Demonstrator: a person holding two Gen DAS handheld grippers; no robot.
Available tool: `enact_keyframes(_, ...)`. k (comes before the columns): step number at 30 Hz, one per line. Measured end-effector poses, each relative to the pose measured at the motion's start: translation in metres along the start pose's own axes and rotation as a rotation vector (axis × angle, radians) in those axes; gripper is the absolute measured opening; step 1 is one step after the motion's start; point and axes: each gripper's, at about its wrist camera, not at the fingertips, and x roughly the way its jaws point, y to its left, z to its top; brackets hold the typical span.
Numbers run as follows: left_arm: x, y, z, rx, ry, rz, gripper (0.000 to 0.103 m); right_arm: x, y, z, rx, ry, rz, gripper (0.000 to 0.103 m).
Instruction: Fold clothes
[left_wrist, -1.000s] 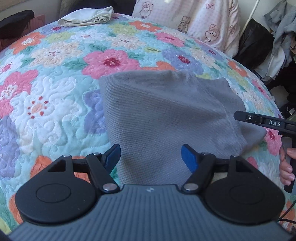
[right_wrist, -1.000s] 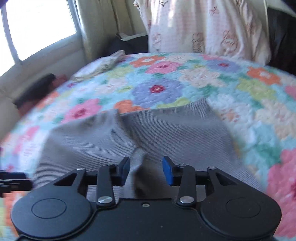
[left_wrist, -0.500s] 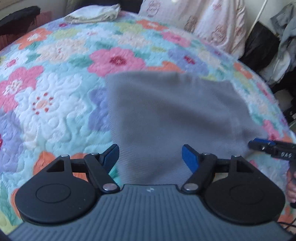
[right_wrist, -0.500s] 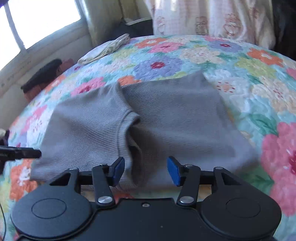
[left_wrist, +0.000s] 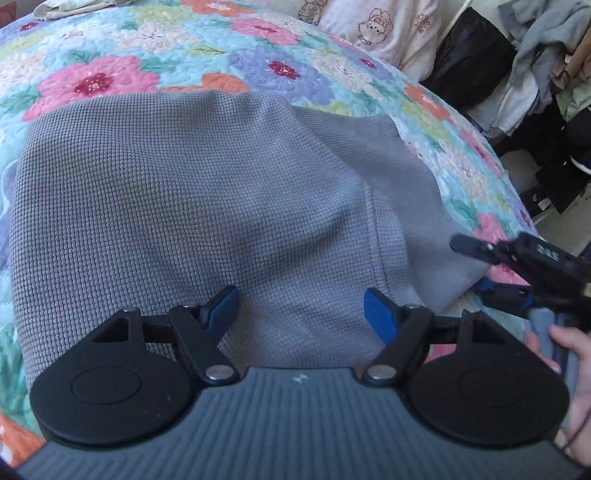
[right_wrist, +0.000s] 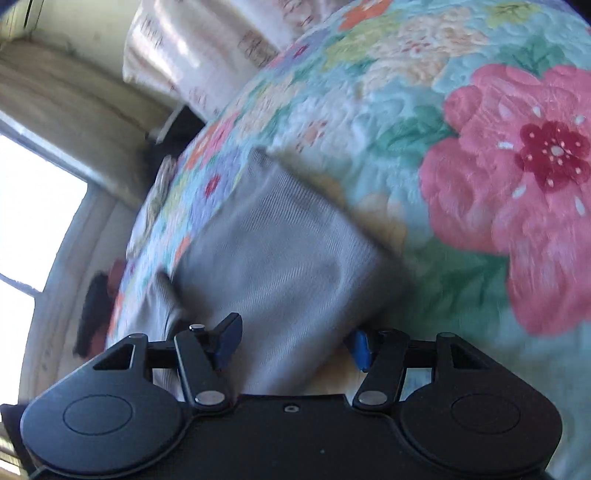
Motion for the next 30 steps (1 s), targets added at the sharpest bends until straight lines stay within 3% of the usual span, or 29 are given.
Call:
enact_keyframes(1,-0.002,0.002,0.001,-0.011,0.002,-0.006,0.074,0.005,-0.003,0.004,0.02,-0.029,0.006,0.065)
enact_keyframes(3,-0.008,0.007,0.004,-0.033,-0.002,-0.01,0.074,0.014,0.0,0.012,0.007,-0.056,0.024,0.047)
enact_keyframes(4,-0.011,0.009,0.005,-0.04,-0.013,-0.013,0.074,0.019,0.007,0.014,-0.016,-0.048,0.036,0.015)
enact_keyframes(5,-0.015,0.012,0.006,-0.046,-0.023,-0.017,0.074,0.02,0.017,0.015,-0.051,-0.058,0.05,0.011)
enact_keyframes(6,-0.018,0.014,0.006,-0.055,-0.028,-0.021,0.074,0.021,0.027,0.017,-0.088,-0.068,0.063,0.011)
enact_keyframes(9,-0.03,0.025,0.002,-0.139,-0.034,-0.052,0.074,0.015,0.086,0.014,-0.363,-0.116,0.1,0.011)
enact_keyframes(11,-0.039,0.032,-0.001,-0.204,-0.036,-0.075,0.074,0.014,0.123,0.008,-0.5,-0.097,0.146,0.011)
enact_keyframes(15,-0.067,0.049,-0.003,-0.243,-0.119,-0.025,0.074,0.019,0.181,-0.026,-0.775,0.051,0.278,0.011)
enact_keyframes(18,-0.083,0.071,-0.002,-0.291,-0.173,0.027,0.074,0.029,0.2,-0.069,-1.024,0.179,0.272,0.011)
enact_keyframes(22,-0.091,0.088,-0.001,-0.318,-0.197,0.004,0.074,0.052,0.188,-0.09,-1.09,0.293,0.205,0.011)
enact_keyframes(28,-0.08,0.067,0.005,-0.217,-0.196,-0.116,0.074,0.064,0.178,-0.101,-1.093,0.332,0.157,0.013)
enact_keyframes(30,-0.072,0.056,0.008,-0.162,-0.188,-0.167,0.079,0.065,0.179,-0.106,-1.112,0.33,0.149,0.015)
